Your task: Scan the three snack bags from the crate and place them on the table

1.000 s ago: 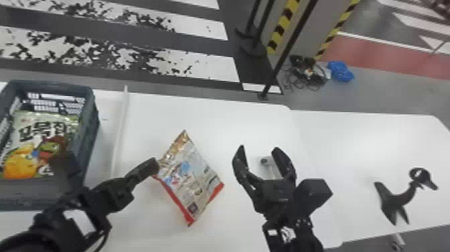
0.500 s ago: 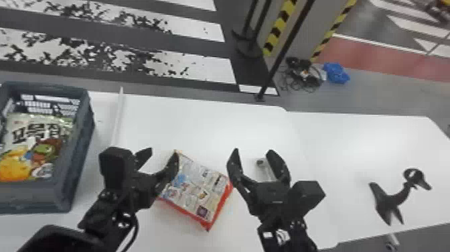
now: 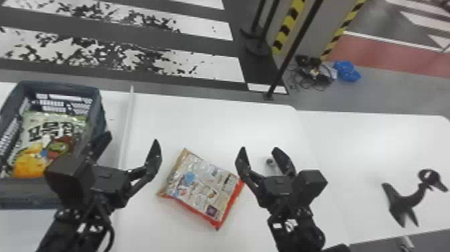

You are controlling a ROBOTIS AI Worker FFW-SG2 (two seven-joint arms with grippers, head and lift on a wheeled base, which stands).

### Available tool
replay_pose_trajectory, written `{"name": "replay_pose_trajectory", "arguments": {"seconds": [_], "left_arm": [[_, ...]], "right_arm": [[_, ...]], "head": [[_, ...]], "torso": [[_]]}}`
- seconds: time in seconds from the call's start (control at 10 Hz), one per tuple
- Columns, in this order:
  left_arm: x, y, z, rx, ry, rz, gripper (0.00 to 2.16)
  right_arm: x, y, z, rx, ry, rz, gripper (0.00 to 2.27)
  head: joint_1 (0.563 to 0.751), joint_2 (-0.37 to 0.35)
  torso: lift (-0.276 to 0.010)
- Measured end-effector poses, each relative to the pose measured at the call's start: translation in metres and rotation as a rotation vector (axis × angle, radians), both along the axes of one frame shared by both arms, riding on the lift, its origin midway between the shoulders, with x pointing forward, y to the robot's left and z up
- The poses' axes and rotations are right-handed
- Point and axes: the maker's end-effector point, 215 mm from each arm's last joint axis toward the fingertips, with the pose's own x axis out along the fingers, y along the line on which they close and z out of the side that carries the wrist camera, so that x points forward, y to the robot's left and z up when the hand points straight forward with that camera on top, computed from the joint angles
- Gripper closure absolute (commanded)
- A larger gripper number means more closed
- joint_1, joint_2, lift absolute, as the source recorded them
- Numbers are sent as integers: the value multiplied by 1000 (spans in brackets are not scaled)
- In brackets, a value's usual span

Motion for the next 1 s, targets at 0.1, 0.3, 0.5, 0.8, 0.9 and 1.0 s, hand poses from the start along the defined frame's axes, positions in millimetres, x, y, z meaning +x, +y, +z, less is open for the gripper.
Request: {"name": "replay_pose_trajectory", "arguments": {"seconds": [0.1,0.3,0.5,0.8,0.9,1.0], "left_arm": [[-9,29,17,3,-38,43,70],[-22,85,28,21,-60,123,70],[-29,139,23,3,-49,213,70],[-42,184,10,-25,-44,308,73],[-45,190,10,-31,-51,321,73],[-46,193,10,-34,-53,325,73]], "right_arm": [[8,-5,-6,-7,6,-4,306],[15,-6,-20,-6,28,21,1767],[6,8,-46,43,111,82,2223],[-19,74,-70,99,209,203,2223],[-30,96,-75,115,235,240,2223],[-40,116,-78,131,257,271,2219]], "head": [[695,-217],[695,-158],[695,-61],[695,91],[695,140],[695,164]], "torso": [[-37],[-37],[-37],[-37],[-37],[-37]]}}
